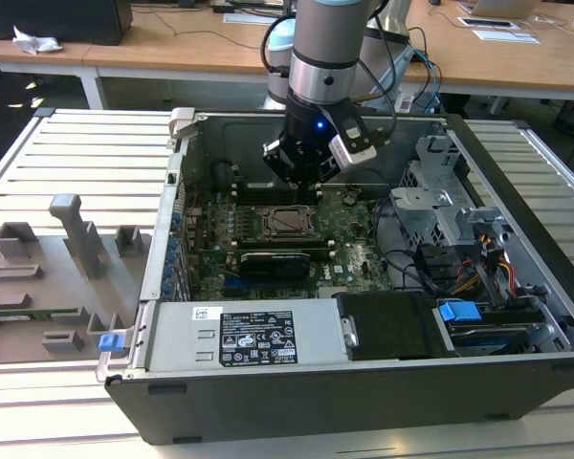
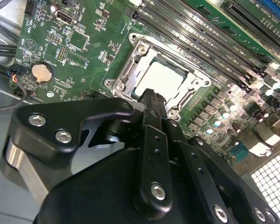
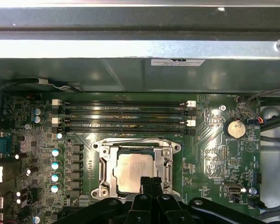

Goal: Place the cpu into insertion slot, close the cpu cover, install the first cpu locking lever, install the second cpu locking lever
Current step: 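Install the second cpu locking lever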

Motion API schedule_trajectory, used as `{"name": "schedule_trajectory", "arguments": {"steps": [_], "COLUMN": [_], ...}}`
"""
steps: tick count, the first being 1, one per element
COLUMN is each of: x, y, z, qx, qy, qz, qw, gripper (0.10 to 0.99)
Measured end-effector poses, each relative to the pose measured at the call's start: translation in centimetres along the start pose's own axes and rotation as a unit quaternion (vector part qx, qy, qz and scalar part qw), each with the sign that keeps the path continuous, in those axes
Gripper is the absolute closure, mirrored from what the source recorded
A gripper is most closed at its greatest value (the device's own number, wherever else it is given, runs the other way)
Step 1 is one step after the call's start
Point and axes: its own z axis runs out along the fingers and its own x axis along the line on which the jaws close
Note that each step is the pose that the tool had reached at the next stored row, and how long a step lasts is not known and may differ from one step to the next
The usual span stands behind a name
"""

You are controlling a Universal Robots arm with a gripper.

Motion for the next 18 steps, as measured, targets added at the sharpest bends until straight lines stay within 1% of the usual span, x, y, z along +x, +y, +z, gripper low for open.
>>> {"name": "schedule_trajectory", "arguments": {"steps": [4, 7, 8, 10, 12, 13, 18], "x": [-0.1, -0.9, -1.41, -2.11, -3.69, -4.1, -4.48], "y": [0.0, -0.01, -0.02, -0.03, -0.05, -0.06, -0.06], "z": [-0.02, -0.04, -0.05, -0.06, -0.11, -0.12, -0.13], "qx": [0.0, 0.0007, 0.0009, 0.0009, 0.001, 0.001, 0.001], "qy": [0.0001, 0.0002, 0.0005, 0.0011, 0.0022, 0.0023, 0.0024], "qz": [0.0, 0.0, 0.0, 0.0, 0.0, 0.0, 0.0], "qw": [1.0, 1.0, 1.0, 1.0, 1.0, 1.0, 1.0], "gripper": [0.98, 0.98, 0.98, 0.98, 0.98, 0.98, 0.98]}}
